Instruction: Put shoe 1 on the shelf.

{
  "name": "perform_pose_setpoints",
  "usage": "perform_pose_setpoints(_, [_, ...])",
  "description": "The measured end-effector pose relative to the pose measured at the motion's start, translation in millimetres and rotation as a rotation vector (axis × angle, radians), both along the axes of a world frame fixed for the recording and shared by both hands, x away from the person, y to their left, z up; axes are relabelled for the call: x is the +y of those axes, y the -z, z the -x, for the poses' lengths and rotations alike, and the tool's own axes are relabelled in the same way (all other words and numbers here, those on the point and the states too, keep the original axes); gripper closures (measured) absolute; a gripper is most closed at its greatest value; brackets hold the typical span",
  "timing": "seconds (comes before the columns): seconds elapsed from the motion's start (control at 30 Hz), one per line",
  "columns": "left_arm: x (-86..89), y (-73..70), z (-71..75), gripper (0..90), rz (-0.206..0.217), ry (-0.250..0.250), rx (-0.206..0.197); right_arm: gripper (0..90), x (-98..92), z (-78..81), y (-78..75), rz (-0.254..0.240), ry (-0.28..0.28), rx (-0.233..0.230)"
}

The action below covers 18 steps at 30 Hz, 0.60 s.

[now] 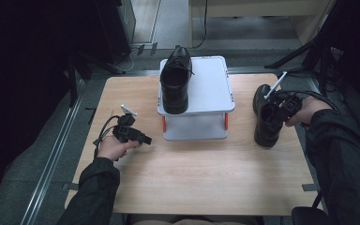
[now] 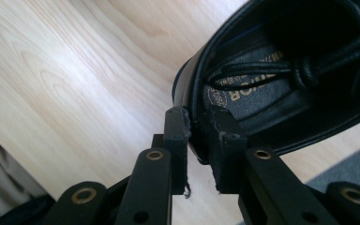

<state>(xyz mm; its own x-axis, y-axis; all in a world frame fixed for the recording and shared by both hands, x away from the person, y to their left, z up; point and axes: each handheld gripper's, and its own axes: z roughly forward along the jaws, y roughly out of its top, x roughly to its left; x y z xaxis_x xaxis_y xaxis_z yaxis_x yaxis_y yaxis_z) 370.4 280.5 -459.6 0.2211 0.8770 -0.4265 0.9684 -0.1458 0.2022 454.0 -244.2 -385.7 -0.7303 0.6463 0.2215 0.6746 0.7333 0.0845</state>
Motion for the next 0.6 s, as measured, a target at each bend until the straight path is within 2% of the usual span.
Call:
perform_pose_setpoints(0.23, [0.6, 0.1, 0.0, 47.5, -0.001, -0.005, 0.000, 78.0, -14.4, 3.1, 2.6, 0.003, -0.006, 0.009])
perform_pose_setpoints(0.4, [0.0, 0.9, -0.1, 47.5, -0.020, 0.003, 0.001, 77.1, -15.4, 5.8, 6.7, -0.023, -0.008, 0.005])
perform_pose_setpoints(0.53, [-0.2, 0.6, -0.1, 47.3, -0.018, 0.002, -0.002, 73.8, -17.2, 5.1, 2.7, -0.045, 0.016, -0.003])
perform_pose_setpoints(0.6, [-0.3, 1.1, -0.3, 47.2, -0.021, 0.002, -0.002, 68.9, -20.5, 2.5, -4.1, -0.062, 0.075, -0.008])
